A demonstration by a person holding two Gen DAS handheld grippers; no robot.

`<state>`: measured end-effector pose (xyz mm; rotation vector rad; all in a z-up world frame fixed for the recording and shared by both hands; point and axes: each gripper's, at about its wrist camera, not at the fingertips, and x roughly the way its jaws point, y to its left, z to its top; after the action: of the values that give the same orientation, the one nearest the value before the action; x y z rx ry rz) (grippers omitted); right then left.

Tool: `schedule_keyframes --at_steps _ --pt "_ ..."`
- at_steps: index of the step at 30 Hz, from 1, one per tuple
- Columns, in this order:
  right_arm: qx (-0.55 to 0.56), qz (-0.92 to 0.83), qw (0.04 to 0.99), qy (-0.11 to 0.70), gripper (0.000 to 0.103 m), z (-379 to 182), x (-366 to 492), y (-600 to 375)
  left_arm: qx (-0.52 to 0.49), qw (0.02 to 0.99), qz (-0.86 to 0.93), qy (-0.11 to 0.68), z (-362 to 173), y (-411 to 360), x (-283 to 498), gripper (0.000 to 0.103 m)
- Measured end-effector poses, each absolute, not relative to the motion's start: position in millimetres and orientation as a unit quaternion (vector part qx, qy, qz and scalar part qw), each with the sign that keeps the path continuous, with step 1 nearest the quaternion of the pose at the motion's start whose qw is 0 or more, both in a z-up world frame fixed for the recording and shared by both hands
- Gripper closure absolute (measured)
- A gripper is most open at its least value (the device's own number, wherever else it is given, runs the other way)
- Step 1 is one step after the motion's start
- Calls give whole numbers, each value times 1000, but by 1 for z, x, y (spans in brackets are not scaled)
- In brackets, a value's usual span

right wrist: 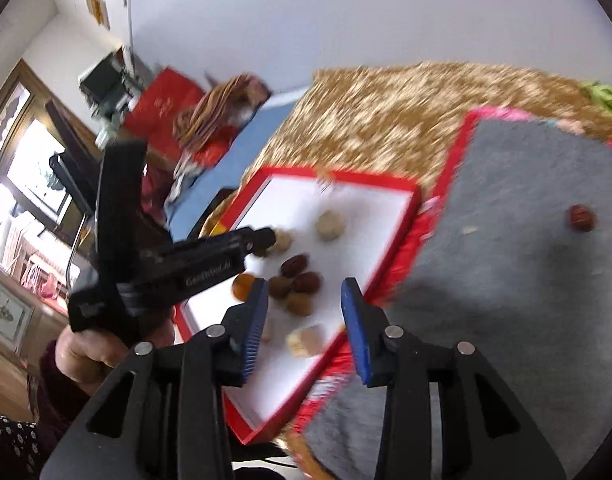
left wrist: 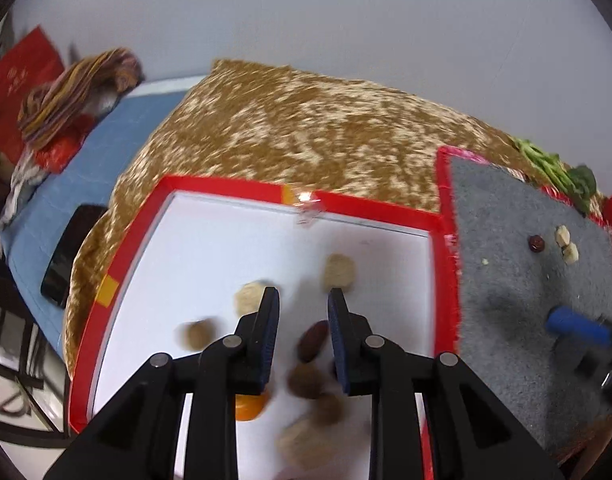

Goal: Organize fruits
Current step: 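Open both tools to release the kiwis into the tray, then grasp a red date with the left tool while the right tool grasps a beige block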

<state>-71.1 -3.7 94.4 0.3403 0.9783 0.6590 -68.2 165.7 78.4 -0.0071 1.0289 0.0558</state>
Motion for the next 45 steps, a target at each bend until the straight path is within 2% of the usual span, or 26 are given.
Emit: schedule_keyframes --at_steps 8,15,21,24,26,34,39,45 --pt "207 218 844 445 63 106 -76 -96 79 886 -40 455 81 88 -70 79" --pt "214 161 859 437 63 120 -90 -155 115 873 -108 462 74 13 -69 78" --pt "222 97 861 448 63 119 -79 -209 111 875 -140 450 90 -35 -48 69" --pt "217 61 866 447 63 118 -69 -232 120 878 -154 438 92 -51 -41 61" --pt "223 43 866 445 63 117 -64 -246 125 875 -168 438 87 -57 -40 57" --pt "227 44 850 473 63 100 -38 -254 129 848 -182 481 66 -49 -22 56" --pt "230 59 839 489 63 94 -32 -255 164 839 -201 477 61 -25 -14 52" --pt "241 60 823 512 63 80 -23 -250 144 828 -226 493 56 -21 -9 52"
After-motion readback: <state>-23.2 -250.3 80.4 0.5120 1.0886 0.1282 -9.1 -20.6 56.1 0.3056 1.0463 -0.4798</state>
